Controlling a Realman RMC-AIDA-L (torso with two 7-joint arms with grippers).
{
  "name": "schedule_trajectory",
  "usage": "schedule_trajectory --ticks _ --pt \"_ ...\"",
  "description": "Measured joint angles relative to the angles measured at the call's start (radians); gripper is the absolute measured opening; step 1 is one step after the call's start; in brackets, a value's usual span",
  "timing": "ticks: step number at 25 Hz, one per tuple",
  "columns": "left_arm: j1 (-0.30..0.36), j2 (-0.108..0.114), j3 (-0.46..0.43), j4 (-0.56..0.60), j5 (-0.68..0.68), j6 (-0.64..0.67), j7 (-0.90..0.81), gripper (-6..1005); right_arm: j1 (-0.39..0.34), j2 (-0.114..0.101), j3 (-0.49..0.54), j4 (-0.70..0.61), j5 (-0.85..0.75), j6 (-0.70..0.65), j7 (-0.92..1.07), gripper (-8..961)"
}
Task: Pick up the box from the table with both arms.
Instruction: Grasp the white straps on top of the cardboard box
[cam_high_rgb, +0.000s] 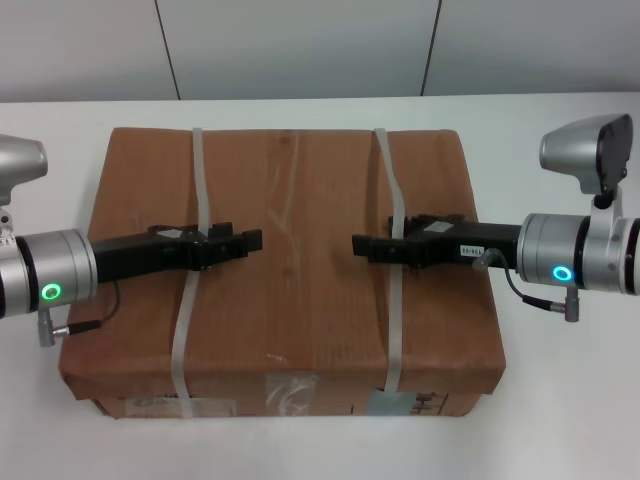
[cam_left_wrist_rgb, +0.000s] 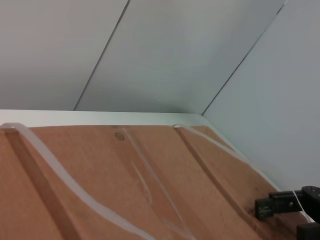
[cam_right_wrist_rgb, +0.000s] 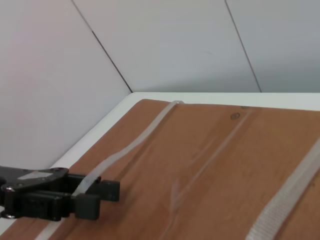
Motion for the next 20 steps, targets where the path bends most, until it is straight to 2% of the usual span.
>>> schedule_trajectory --ticks 15,20 --pt "-0.024 -0.001 -0.002 0.027 0.025 -0.003 0.006 587 0.030 0.004 -0.006 0.000 0.001 -0.008 -0.004 866" --pt "-0.024 -0.001 -0.001 0.028 0.025 -0.003 0.008 426 0.032 0.005 -0.008 0.001 0.001 -0.008 -0.004 793"
